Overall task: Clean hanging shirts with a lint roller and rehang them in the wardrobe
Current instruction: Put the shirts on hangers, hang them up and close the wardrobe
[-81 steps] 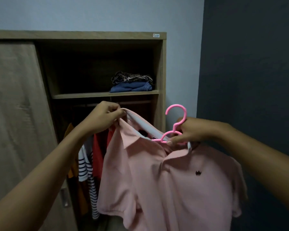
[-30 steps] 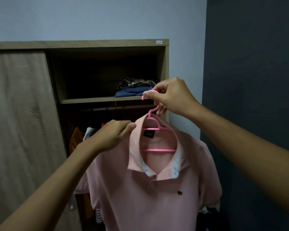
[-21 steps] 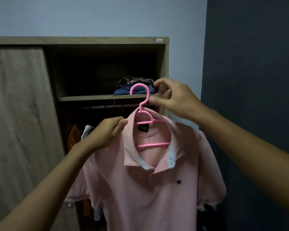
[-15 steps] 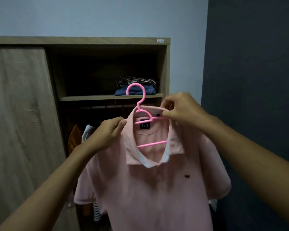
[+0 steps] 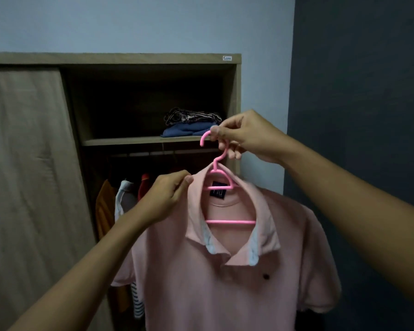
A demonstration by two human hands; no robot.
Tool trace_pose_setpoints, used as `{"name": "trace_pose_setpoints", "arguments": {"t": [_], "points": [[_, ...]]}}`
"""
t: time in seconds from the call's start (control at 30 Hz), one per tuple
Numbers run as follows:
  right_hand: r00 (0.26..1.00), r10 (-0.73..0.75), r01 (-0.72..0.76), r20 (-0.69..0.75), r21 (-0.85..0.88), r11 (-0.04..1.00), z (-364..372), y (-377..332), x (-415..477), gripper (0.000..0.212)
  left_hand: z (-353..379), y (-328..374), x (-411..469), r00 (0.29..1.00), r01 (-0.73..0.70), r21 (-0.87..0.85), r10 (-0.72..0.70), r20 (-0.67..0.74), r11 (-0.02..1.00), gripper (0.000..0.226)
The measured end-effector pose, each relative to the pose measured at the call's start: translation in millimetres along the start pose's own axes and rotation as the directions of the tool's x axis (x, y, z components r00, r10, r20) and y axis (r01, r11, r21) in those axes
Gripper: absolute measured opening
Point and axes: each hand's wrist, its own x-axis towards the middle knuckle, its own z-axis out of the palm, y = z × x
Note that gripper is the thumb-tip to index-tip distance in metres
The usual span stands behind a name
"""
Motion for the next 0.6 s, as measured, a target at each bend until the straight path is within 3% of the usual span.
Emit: {"name": "trace_pose_setpoints", "arguments": {"t": [0.13, 0.23, 0.27, 0.37, 0.6], "points": [[0.99, -0.056, 0.047, -0.13, -0.075, 0.996, 2, 1, 2, 0.028, -8, -7, 1, 0.995, 0.029, 0.174, -0.012, -0.098, 0.984, 0.021], [0.992, -0.067, 0.049, -0.108, -0.154, 0.987, 16, 3, 1, 0.025, -12, 9, 5, 0.967, 0.061, 0.284, 0.014, -0.254, 0.957, 0.016], [0.991, -0.071, 0.053, -0.11, -0.156, 0.986, 20, 4, 1, 0.025, -12, 17, 5, 0.967, 0.056, 0.325, 0.03, -0.253, 0.944, 0.021], [0.985, -0.092, 0.073, -0.148, -0.133, 0.988, 18, 2, 3, 0.025, -5, 26, 7, 0.997, 0.034, 0.504, 0.006, -0.076, 0.863, 0.031], [0.986, -0.055, 0.036, -0.157, -0.121, 0.992, 18, 19, -5, 0.023, 2, 18, 9, 0.99, 0.137, 0.497, -0.132, -0.045, 0.857, 0.026]]}}
